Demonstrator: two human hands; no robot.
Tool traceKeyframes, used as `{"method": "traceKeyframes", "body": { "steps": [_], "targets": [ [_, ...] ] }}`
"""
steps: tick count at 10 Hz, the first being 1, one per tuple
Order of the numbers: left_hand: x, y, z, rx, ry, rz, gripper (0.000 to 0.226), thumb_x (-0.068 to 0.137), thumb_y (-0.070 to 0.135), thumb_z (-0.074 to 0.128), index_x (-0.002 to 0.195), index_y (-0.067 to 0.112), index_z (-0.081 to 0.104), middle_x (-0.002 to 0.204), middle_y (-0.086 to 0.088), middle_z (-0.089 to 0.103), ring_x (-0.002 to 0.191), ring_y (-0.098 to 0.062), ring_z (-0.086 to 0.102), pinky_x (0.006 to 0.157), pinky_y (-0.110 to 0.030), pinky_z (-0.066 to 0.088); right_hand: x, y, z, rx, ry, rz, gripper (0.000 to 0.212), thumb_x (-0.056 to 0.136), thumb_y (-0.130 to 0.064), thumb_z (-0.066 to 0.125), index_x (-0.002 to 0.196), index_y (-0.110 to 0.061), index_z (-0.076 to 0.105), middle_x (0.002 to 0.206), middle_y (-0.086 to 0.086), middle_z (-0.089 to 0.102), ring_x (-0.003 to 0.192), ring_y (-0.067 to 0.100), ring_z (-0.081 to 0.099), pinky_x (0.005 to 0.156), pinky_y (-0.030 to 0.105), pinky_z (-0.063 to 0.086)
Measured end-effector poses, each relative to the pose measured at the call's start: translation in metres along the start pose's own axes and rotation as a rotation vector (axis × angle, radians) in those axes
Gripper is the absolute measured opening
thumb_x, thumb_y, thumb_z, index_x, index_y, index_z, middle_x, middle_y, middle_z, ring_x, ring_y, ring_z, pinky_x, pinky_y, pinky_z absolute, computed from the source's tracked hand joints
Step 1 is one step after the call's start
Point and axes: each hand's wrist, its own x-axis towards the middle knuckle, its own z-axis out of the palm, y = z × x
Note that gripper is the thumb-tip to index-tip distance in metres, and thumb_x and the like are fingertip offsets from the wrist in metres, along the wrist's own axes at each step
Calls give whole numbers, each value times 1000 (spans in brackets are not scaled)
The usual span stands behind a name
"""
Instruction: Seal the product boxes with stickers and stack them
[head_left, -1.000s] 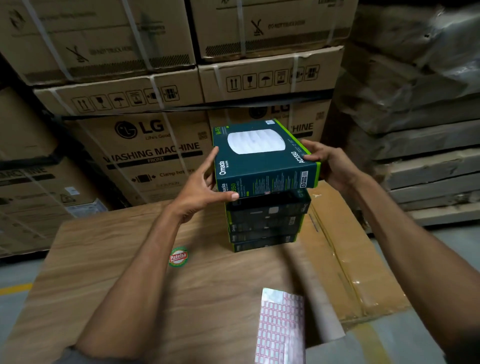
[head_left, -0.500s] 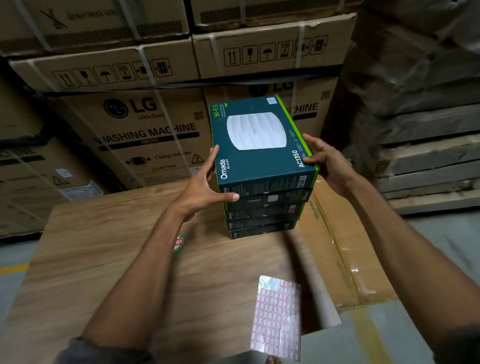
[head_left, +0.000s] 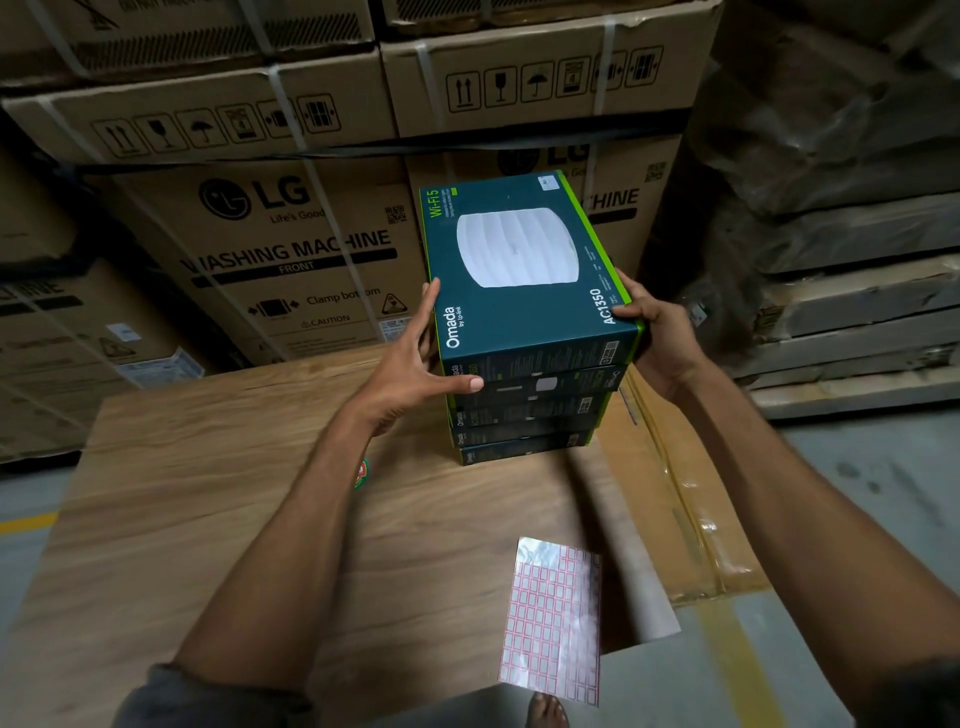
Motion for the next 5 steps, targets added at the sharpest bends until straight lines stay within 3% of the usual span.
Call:
{"method": "traceKeyframes", "body": {
  "steps": [2, 3, 4, 5],
  "targets": [
    [0, 0, 1, 3, -5, -24, 137, 62, 23, 102, 156, 64, 11, 175, 14, 4, 160, -9, 18, 129, -50, 26, -7, -9, 2, -7, 36, 15, 75, 81, -14, 52, 155, -27, 46, 135, 7, 70, 119, 34, 65, 90, 34, 52],
    [-7, 4, 5, 17, 41, -34, 135, 64, 20, 101, 158, 61, 13, 175, 10, 15, 159, -10, 22, 129, -49, 24, -16, -17, 13, -176, 112, -21, 66, 88, -15, 55, 154, -25, 48, 130, -3, 70, 114, 22, 67, 80, 23, 53],
    [-26, 11, 11, 66, 123, -24, 126, 72, 8, 95, 161, 53, 17, 171, 7, 27, 155, -15, 32, 125, -54, 33, -42, -20, 35, -413, 354, -184, 51, 103, -12, 57, 152, -23, 48, 143, -5, 58, 121, 10, 59, 89, 26, 57],
    [-39, 12, 6, 130, 171, -10, 121, 78, 2, 89, 163, 50, 18, 175, 9, 13, 156, -18, 28, 122, -56, 37, -56, -18, 43, -564, 503, -322, 46, 101, -17, 63, 145, -28, 53, 145, -4, 58, 127, 8, 53, 98, 34, 53]
  ]
}}
